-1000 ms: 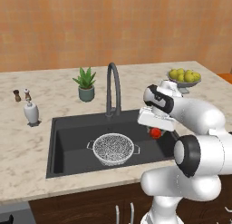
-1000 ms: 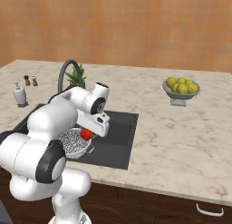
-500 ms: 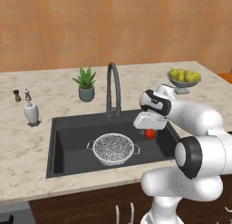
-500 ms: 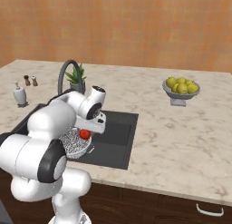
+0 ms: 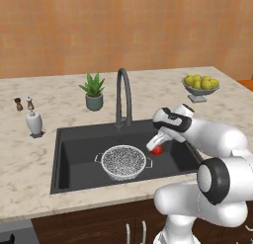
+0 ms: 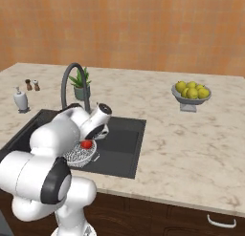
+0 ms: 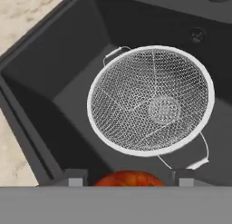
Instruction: Put the colander in the sink, put the apple in the colander, and turn on the sink faucet and pour water over the colander.
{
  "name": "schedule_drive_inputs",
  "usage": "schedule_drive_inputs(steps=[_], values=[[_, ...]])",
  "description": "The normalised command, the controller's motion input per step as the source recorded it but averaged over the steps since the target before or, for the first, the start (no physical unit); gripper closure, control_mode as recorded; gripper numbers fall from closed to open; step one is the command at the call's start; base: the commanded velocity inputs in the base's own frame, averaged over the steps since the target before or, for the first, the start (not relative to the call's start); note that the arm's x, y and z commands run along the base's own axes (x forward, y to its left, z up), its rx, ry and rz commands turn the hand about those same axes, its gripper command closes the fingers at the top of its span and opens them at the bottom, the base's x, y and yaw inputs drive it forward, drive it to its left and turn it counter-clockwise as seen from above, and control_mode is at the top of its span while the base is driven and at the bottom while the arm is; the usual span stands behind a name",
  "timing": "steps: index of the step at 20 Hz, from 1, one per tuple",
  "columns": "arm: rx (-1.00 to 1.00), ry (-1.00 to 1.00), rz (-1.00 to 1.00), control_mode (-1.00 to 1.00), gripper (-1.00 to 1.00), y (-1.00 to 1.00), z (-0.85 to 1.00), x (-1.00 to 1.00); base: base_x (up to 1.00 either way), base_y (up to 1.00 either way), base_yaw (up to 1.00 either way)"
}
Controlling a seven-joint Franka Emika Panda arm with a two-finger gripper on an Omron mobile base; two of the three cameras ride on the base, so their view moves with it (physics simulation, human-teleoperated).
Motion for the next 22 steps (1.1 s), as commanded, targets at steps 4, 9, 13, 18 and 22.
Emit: schedule_drive_inputs(steps=[4,9,13,18,22], values=[[0.16,-0.13,0.31,-1.00,1.00,0.30,-0.13,0.43,0.00,0.00,0.00],[0.07,-0.02,0.26,-1.00,1.00,0.31,-0.30,0.34,0.00,0.00,0.00],[0.02,0.00,0.23,-1.00,1.00,0.37,-0.40,0.32,0.00,0.00,0.00],[0.01,0.00,0.12,-1.00,1.00,0.13,-0.37,0.42,0.00,0.00,0.00],[0.02,0.00,0.04,-1.00,1.00,0.04,-0.41,0.24,0.00,0.00,0.00]])
